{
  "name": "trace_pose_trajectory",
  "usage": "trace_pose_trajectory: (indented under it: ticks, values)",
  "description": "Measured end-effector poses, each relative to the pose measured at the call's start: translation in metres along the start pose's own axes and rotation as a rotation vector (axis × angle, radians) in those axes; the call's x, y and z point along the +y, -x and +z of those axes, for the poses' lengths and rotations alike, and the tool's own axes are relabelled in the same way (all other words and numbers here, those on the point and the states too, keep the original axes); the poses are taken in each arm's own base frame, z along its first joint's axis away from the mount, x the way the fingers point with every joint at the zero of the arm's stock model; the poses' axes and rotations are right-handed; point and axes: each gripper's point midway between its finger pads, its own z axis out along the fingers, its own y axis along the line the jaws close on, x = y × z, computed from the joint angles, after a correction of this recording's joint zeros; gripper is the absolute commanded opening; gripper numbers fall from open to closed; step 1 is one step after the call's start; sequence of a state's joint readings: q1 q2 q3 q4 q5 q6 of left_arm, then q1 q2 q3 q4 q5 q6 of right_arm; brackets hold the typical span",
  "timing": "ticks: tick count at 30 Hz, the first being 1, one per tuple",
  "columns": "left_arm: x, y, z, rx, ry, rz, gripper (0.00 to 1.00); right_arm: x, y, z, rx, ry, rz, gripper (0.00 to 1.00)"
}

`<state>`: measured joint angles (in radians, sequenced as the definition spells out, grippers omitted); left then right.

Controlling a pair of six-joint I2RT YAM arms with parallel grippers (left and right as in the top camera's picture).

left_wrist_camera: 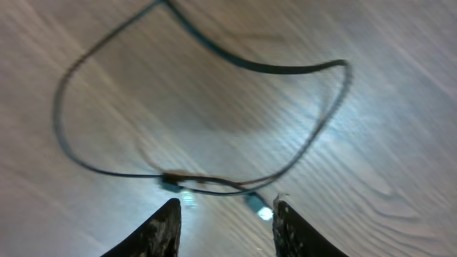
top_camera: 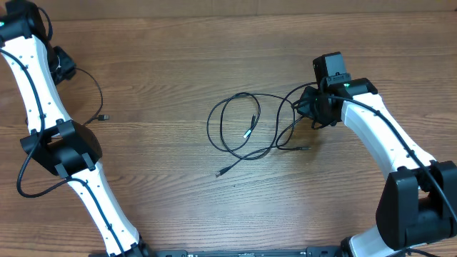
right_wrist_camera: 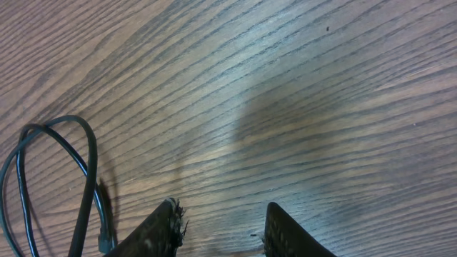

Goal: Untangle cables

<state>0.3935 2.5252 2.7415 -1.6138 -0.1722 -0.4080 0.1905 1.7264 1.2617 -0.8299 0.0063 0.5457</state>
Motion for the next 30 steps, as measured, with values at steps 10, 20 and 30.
trace_pose_trajectory:
  ticks: [10, 20, 30]
  values:
    - [-0.030, 0.030, -0.004, -0.109, -0.148, -0.034, 0.51, -0.002, -0.003, 0.000, 0.011, -0.008, 0.001, 0.38]
    - [-0.009, 0.047, 0.014, -0.154, -0.070, -0.247, 0.64, -0.003, -0.005, 0.000, 0.022, -0.012, 0.000, 0.38]
    - [-0.014, 0.073, 0.024, -0.235, -0.107, -0.307, 0.33, -0.003, -0.006, 0.000, 0.024, -0.013, 0.000, 0.39]
